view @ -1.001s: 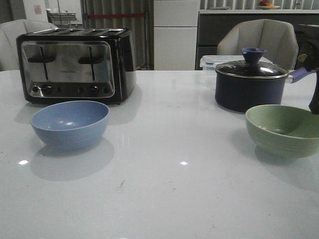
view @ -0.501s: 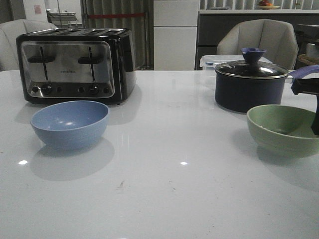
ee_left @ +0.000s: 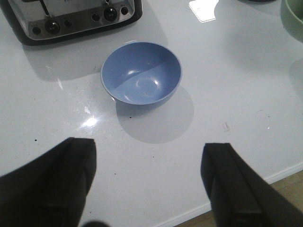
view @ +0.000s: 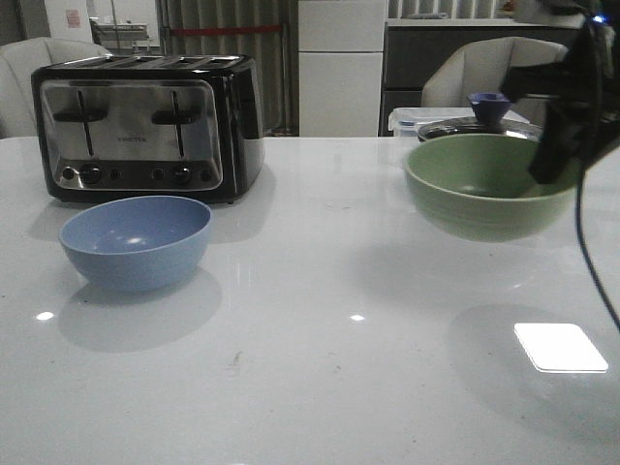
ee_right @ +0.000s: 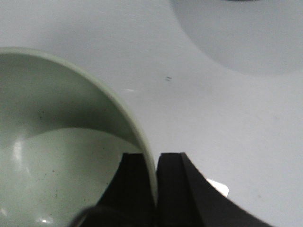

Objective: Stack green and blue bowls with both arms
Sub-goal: 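Lift the green bowl with the right gripper and carry it toward the table center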

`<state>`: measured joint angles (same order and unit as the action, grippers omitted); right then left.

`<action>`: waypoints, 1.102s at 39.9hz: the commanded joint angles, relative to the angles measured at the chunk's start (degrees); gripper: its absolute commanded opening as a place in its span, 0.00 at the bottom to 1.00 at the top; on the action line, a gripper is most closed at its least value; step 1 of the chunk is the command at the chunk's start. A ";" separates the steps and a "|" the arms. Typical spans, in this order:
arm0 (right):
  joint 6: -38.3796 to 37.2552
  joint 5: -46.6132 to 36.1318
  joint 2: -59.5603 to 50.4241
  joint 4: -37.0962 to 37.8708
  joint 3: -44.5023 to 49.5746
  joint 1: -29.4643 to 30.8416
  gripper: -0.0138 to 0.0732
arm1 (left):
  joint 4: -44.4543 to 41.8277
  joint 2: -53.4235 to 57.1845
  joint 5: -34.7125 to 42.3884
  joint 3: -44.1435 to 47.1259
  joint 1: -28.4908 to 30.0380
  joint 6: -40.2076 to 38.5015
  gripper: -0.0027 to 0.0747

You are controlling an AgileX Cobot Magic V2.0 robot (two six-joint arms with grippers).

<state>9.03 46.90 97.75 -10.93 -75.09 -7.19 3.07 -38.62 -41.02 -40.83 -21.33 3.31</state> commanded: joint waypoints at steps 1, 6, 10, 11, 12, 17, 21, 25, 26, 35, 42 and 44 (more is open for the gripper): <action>0.83 -0.70 -3.09 -1.28 -3.42 -5.19 0.27 | 0.32 -0.29 3.92 -1.95 -0.46 -0.03 0.71; 0.83 -4.27 -2.96 -2.51 -3.46 -11.16 0.27 | 0.32 -0.29 4.26 -1.95 -0.46 -0.03 0.71; 0.83 -6.38 -2.58 -4.15 -3.46 -14.42 0.27 | 0.32 -0.29 4.26 -1.95 -0.46 -0.03 0.71; 0.83 -6.94 -2.34 -4.39 -3.46 -15.26 0.27 | 0.32 -0.29 4.26 -1.95 -0.46 -0.03 0.71; 0.83 -7.32 -2.12 -4.66 -3.46 -15.81 0.27 | 0.32 -0.29 4.26 -1.95 -0.46 -0.03 0.71; 0.83 -8.02 0.00 -5.13 -3.46 -17.86 0.27 | 0.32 -0.29 4.26 -1.95 -0.46 -0.03 0.68; 0.83 -8.16 2.54 -5.21 -3.46 -18.21 0.27 | 0.32 -0.29 4.26 -1.95 -0.46 -0.03 0.65; 0.83 -8.70 4.93 -5.21 -3.46 -18.21 0.27 | 0.32 -0.29 4.26 -1.95 -0.46 -0.03 0.63; 0.83 -8.83 5.59 -5.21 -3.46 -18.21 0.27 | 0.32 -0.29 4.26 -1.95 -0.46 -0.03 0.63; 0.83 -9.18 9.61 -4.62 -3.46 -18.21 0.29 | 0.32 -0.29 4.26 -1.95 -0.46 -0.03 0.62; 0.83 -10.27 10.46 -4.55 -3.46 -18.21 0.55 | 0.32 -0.29 4.26 -1.95 -0.46 -0.03 0.62; 0.83 -10.41 9.95 -4.55 -3.70 -18.21 0.62 | 0.32 -0.29 4.26 -1.95 -0.46 -0.03 0.62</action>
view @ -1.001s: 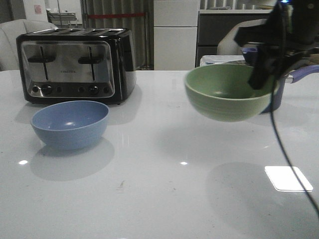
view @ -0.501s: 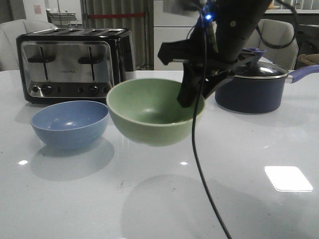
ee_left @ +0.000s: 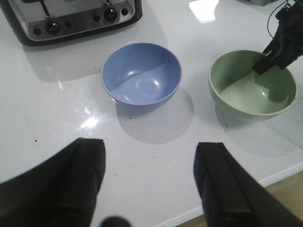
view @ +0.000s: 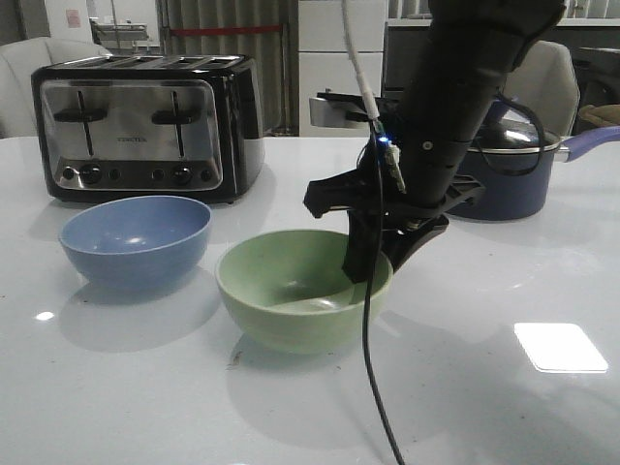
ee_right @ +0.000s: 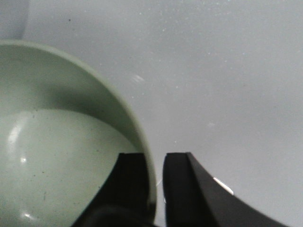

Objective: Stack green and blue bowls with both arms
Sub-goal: 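Lift the green bowl with the right gripper and carry it toward the table center, then set the green bowl down, open the right gripper and withdraw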

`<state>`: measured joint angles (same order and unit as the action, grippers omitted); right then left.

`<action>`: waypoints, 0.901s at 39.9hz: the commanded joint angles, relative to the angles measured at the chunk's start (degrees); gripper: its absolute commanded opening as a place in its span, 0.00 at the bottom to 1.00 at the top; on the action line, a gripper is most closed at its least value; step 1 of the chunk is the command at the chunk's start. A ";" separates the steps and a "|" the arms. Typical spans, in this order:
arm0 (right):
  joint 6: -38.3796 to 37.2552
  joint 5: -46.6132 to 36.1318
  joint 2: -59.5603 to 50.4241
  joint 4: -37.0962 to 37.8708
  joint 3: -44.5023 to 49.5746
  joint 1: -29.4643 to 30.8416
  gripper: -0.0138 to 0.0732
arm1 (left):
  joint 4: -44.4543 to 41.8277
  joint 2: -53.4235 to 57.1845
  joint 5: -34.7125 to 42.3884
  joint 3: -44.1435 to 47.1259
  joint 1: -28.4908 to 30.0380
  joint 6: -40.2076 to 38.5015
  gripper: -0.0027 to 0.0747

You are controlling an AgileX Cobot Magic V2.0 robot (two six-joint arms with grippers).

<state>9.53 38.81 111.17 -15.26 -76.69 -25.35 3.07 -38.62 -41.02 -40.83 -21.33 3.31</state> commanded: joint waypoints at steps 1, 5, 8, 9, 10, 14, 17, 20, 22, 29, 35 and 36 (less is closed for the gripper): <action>0.33 -2.32 -3.88 -0.21 -2.31 -0.05 0.66 | 0.32 -0.29 4.26 -1.95 -0.46 -0.03 0.62; 0.33 -3.03 -6.75 -0.08 -2.30 -0.05 0.68 | 0.32 -0.29 4.26 -1.95 -0.46 -0.03 0.62; 0.33 -3.51 -9.93 0.23 -2.06 -0.33 0.68 | 0.32 -0.29 4.26 -1.95 -0.46 -0.03 0.62; 0.33 -3.89 -10.97 0.47 -1.77 -0.56 0.68 | 0.32 -0.29 4.26 -1.95 -0.46 -0.03 0.62; 0.59 -4.52 -12.51 0.81 -1.22 -0.85 0.68 | 0.32 -0.29 4.26 -1.95 -0.46 -0.03 0.62; 3.34 -7.27 -18.31 3.03 1.81 -3.21 0.68 | 0.32 -0.29 4.26 -1.95 -0.46 -0.03 0.62; 3.76 -7.67 -22.55 4.35 4.66 -4.91 0.68 | 0.32 -0.29 4.26 -1.95 -0.46 -0.03 0.62; 3.76 -7.67 -27.19 5.13 7.47 -6.48 0.68 | 0.32 -0.29 4.26 -1.95 -0.46 -0.03 0.62; 3.76 -7.67 -30.18 5.28 9.86 -7.33 0.68 | 0.32 -0.29 4.26 -1.95 -0.46 -0.03 0.62; 3.76 -8.52 -41.53 6.03 18.13 -10.05 0.68 | 0.32 -0.29 4.26 -1.95 -0.46 -0.03 0.62; 3.70 -7.95 -51.55 6.24 25.26 -10.37 0.68 | 0.32 -0.29 4.26 -1.95 -0.46 -0.03 0.62; 3.70 -7.55 -53.37 6.24 26.18 -10.37 0.68 | 0.32 -0.29 4.26 -1.95 -0.46 -0.03 0.62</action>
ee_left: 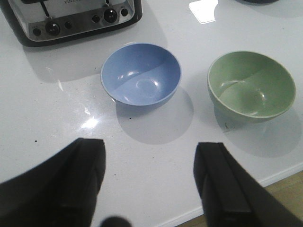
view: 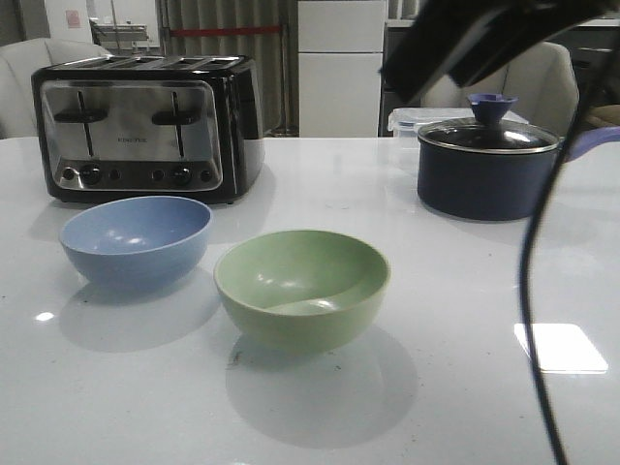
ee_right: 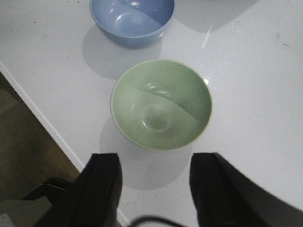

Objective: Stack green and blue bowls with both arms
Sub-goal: 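Set the green bowl down, open the right gripper and withdraw, then lower the left gripper onto the light blue bowl rim and grasp it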

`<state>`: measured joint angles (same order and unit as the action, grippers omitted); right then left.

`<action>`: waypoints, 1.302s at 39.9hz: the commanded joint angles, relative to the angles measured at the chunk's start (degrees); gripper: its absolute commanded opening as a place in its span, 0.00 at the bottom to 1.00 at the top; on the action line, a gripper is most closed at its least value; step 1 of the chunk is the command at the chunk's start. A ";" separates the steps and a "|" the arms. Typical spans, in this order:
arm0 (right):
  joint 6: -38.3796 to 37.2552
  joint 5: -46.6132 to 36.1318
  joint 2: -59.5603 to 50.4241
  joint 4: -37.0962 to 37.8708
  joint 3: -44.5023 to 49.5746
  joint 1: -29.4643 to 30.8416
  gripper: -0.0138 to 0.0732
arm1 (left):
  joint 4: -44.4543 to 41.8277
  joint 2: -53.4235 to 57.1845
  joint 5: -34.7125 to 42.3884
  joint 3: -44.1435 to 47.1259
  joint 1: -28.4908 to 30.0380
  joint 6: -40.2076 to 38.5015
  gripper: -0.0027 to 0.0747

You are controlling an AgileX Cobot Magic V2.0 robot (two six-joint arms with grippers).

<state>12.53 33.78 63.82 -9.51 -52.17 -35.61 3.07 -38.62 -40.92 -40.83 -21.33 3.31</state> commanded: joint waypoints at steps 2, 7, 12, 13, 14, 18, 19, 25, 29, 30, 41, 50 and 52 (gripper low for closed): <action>0.71 -1.73 -9.16 0.48 3.77 -0.11 0.68 | 0.32 -0.29 4.16 -1.95 -0.46 -0.03 0.62; 0.56 0.76 -16.67 0.43 8.48 -0.11 0.68 | 0.32 -0.29 4.16 -1.95 -0.46 -0.03 0.62; -0.81 3.95 -22.85 0.48 12.22 -0.11 0.68 | 0.32 -0.29 4.05 -1.95 -0.46 -0.03 0.62; -0.81 4.43 -23.70 0.48 12.74 -0.11 0.68 | 0.09 -0.29 4.17 -1.95 -0.46 -0.03 0.63; -0.81 4.87 -24.72 0.48 13.36 -0.11 0.68 | -0.17 -0.29 4.17 -2.06 -0.46 -0.03 0.63; -0.81 5.58 -27.00 0.48 14.83 -0.11 0.68 | -1.23 -2.26 3.75 -3.07 -0.46 -0.03 0.68; -0.81 5.58 -27.33 0.48 14.99 -0.11 0.68 | -1.23 -2.92 3.53 -3.40 -0.46 -0.03 0.71; -0.81 5.41 -27.49 0.48 15.04 -0.11 0.68 | -1.68 -10.08 2.83 -6.75 -0.46 -1.94 0.85; -0.81 5.14 -27.49 0.55 15.04 -0.11 0.68 | -2.32 -16.44 1.58 -9.74 -0.35 -2.64 0.84; -0.81 5.14 -27.49 0.55 15.04 -0.11 0.68 | -2.46 -17.89 1.58 -10.73 -0.35 -3.31 0.84; -0.81 6.03 -27.49 0.55 15.04 -0.11 0.68 | -3.07 -36.95 1.54 -20.71 -0.35 -5.18 0.84; -0.81 6.16 -27.49 0.55 15.04 -0.11 0.68 | -2.14 -50.27 1.64 -28.63 3.53 -5.18 0.84; -0.81 6.16 -27.49 0.55 15.04 -0.11 0.68 | -1.69 -52.80 1.64 -30.12 4.61 -5.18 0.84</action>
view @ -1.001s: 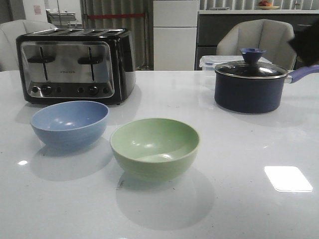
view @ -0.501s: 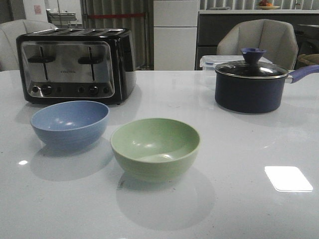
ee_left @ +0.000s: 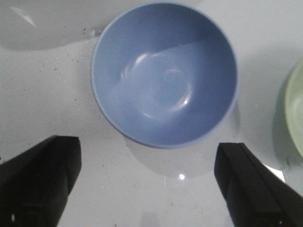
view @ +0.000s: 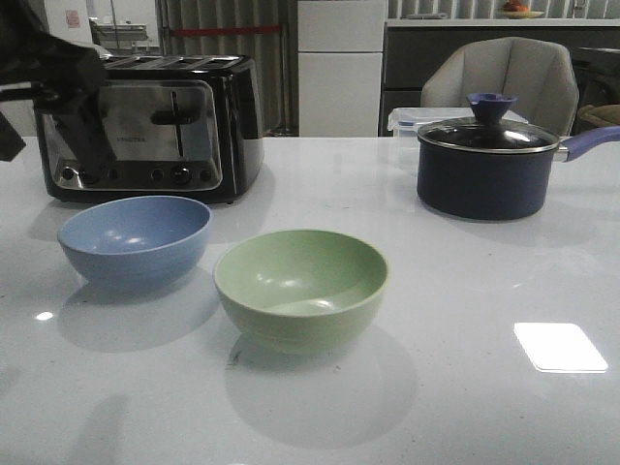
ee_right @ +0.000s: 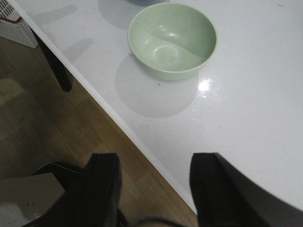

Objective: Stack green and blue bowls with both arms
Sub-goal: 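Lower the left gripper onto the light blue bowl rim and grasp it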

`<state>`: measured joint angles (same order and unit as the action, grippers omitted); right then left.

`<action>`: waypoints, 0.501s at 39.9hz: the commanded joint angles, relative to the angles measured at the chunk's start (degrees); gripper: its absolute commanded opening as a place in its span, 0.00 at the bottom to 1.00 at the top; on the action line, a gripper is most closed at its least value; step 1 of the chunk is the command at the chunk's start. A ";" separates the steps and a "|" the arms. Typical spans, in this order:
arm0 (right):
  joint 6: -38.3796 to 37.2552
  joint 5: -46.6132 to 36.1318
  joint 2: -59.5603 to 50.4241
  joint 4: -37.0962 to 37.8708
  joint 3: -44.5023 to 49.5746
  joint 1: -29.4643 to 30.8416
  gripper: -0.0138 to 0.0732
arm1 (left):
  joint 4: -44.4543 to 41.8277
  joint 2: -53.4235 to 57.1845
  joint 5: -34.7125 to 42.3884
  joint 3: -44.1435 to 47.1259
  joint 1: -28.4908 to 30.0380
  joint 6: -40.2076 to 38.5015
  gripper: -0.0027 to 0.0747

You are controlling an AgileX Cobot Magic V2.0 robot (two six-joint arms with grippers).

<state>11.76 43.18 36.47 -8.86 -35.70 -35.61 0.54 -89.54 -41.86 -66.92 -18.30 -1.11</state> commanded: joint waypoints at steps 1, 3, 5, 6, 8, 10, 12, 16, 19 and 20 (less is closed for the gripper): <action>-0.04 -3.23 -0.14 -0.10 -1.43 -0.11 0.68 | 0.94 -2.90 2.59 -4.82 2.18 -0.76 0.84; -0.04 -3.23 -0.14 -0.10 -1.43 -0.11 0.68 | 1.21 -5.56 2.84 -6.05 3.20 -0.76 0.84; -0.04 -3.23 -0.14 -0.10 -1.43 -0.11 0.68 | 1.92 -7.78 3.44 -7.13 4.01 -0.76 0.84; -0.04 -3.23 -0.14 -0.10 -1.43 -0.11 0.68 | 2.20 -8.70 3.74 -7.56 4.37 -0.76 0.84; -0.04 -3.23 -0.14 -0.10 -1.43 -0.11 0.68 | 2.41 -10.63 4.30 -8.31 4.74 -0.76 0.84; -0.04 -3.23 -0.14 -0.10 -1.43 -0.11 0.68 | 2.41 -12.31 5.56 -8.58 5.01 -0.76 0.84; -0.04 -3.23 -0.14 -0.10 -1.43 -0.11 0.68 | 2.41 -13.90 6.67 -8.85 5.01 -0.76 0.84; -0.04 -3.23 -0.14 -0.10 -1.43 -0.11 0.68 | 2.54 -16.40 8.42 -8.94 5.15 -0.76 0.84; -0.04 -3.23 -0.14 -0.10 -1.43 -0.11 0.68 | 2.80 -17.70 8.54 -8.94 5.15 -0.76 0.83; -0.04 -3.23 -0.14 -0.10 -1.43 -0.11 0.68 | 2.92 -18.05 8.54 -8.94 5.15 -0.76 0.82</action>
<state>11.76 43.28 36.47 -8.86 -35.57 -35.61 2.50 -109.40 -35.95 -73.98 -13.29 -1.11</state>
